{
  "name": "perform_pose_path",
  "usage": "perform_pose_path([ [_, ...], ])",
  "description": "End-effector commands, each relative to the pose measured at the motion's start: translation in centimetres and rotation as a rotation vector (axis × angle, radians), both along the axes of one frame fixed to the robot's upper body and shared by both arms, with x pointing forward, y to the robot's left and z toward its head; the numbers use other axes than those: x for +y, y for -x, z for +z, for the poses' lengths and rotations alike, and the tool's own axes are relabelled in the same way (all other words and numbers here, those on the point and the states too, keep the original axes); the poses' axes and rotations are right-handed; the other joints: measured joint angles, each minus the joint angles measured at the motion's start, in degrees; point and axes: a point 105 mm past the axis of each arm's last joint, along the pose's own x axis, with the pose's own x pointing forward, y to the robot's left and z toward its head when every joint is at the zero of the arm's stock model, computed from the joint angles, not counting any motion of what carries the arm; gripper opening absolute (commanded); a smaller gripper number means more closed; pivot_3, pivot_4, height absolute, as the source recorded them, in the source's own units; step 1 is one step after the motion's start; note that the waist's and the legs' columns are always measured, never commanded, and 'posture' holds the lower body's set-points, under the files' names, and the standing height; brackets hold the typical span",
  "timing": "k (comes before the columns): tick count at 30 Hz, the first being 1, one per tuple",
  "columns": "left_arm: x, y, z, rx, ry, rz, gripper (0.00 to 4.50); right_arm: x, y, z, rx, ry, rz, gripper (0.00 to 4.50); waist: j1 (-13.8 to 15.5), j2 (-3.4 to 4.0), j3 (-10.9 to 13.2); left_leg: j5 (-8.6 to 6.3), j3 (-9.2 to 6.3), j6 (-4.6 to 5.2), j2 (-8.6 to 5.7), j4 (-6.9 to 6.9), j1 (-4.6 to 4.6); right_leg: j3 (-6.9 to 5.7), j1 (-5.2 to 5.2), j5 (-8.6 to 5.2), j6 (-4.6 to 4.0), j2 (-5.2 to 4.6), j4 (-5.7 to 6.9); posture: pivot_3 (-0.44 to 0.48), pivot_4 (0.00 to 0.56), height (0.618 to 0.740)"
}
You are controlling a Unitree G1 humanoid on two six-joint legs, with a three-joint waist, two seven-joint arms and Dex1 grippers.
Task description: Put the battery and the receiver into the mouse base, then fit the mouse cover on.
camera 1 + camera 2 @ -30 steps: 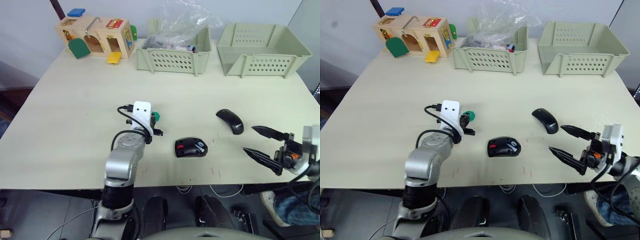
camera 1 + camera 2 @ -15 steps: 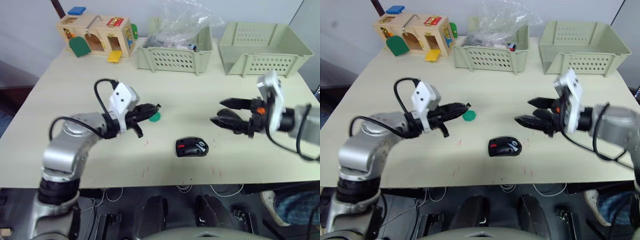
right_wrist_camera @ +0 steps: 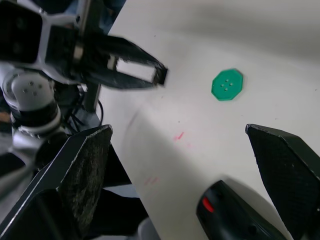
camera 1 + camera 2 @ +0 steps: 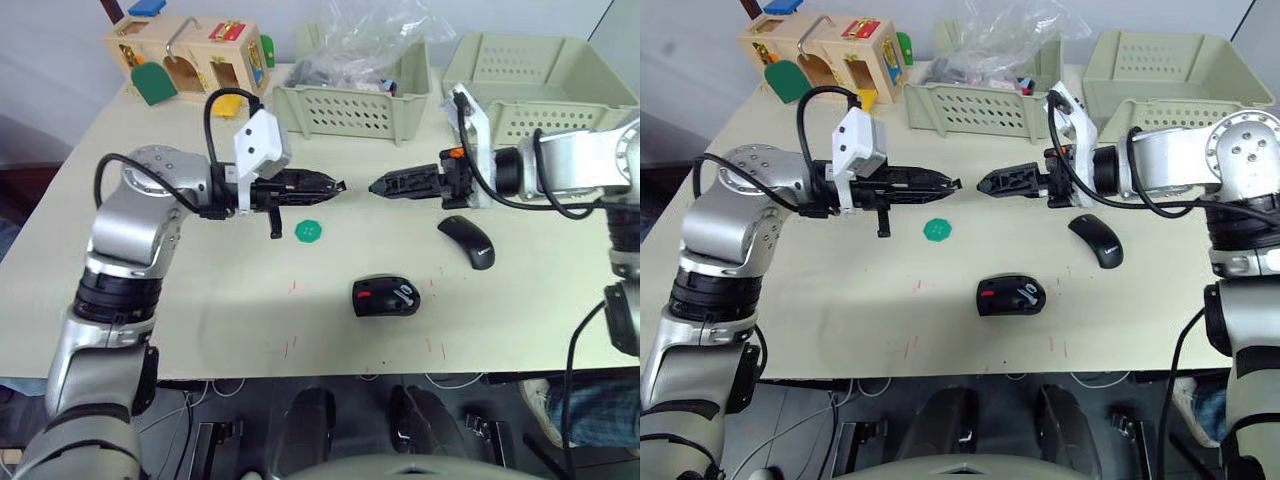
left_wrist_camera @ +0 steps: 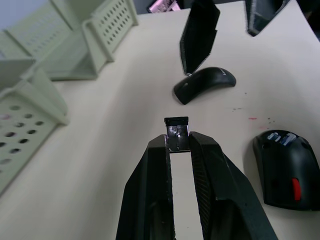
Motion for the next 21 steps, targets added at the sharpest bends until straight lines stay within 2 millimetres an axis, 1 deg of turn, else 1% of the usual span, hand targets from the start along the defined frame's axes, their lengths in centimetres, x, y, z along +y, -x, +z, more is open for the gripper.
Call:
perform_pose_path([
  [1, -0.5, -0.1, 1.4, -0.069, -0.009, -0.041, 0.18, 0.2, -0.7, 1.5, 0.011, -0.058, -0.033, 4.25, -0.09, 0.00, 0.00, 0.00, -0.01, -0.01, 0.00, 0.00, -0.06, 0.00, -0.06, 0.00, 0.00, 0.00, 0.03, 0.000, 0.150, 0.740],
  [2, -0.8, -0.2, 1.6, -0.073, -0.008, -0.054, 0.17, 0.4, -0.8, 1.7, 0.022, -0.077, -0.026, 3.99, -0.10, 0.00, 0.00, 0.03, 0.01, -0.06, 0.00, 0.01, -0.07, 0.00, -0.07, 0.00, 0.00, 0.00, 0.03, 0.000, 0.150, 0.740],
  [4, -1.2, -0.2, 1.7, -0.076, -0.008, -0.072, 0.17, 0.8, -0.8, 2.0, 0.034, -0.100, -0.006, 3.31, -0.10, 0.00, 0.00, 0.04, -0.01, -0.07, 0.00, 0.02, -0.14, -0.02, -0.13, 0.00, 0.00, 0.00, 0.06, 0.000, 0.150, 0.740],
  [5, -1.2, -0.1, 1.8, -0.075, -0.008, -0.080, 0.17, 0.9, -0.9, 1.9, 0.035, -0.098, -0.011, 2.83, -0.12, 0.00, 0.00, 0.04, 0.00, -0.07, 0.00, 0.02, -0.14, -0.02, -0.13, 0.00, 0.00, 0.00, 0.06, 0.000, 0.150, 0.740],
  [11, -1.3, 0.0, 1.9, -0.073, -0.004, -0.096, 0.17, 1.1, -1.1, 1.7, 0.048, -0.095, -0.031, 2.83, -0.52, 0.00, 0.00, 0.04, -0.02, -0.06, 0.01, 0.02, -0.15, -0.01, -0.15, 0.00, 0.00, 0.00, 0.05, 0.000, 0.150, 0.740],
  [14, -1.3, 0.0, 1.9, -0.071, -0.003, -0.098, 0.17, 1.2, -1.4, 1.9, 0.055, -0.110, -0.045, 2.83, -1.27, 0.01, 0.00, 0.02, -0.05, -0.02, 0.01, 0.02, -0.13, 0.00, -0.15, 0.01, 0.01, 0.00, 0.10, 0.000, 0.150, 0.740],
  [21, -1.3, -0.2, 1.9, -0.067, -0.002, -0.092, 0.17, 1.5, -1.5, 1.9, 0.074, -0.118, -0.035, 2.83, -1.48, 0.01, 0.00, 0.03, -0.08, -0.03, 0.02, 0.02, -0.11, 0.04, -0.18, 0.01, 0.01, 0.00, 0.15, 0.000, 0.150, 0.740],
])
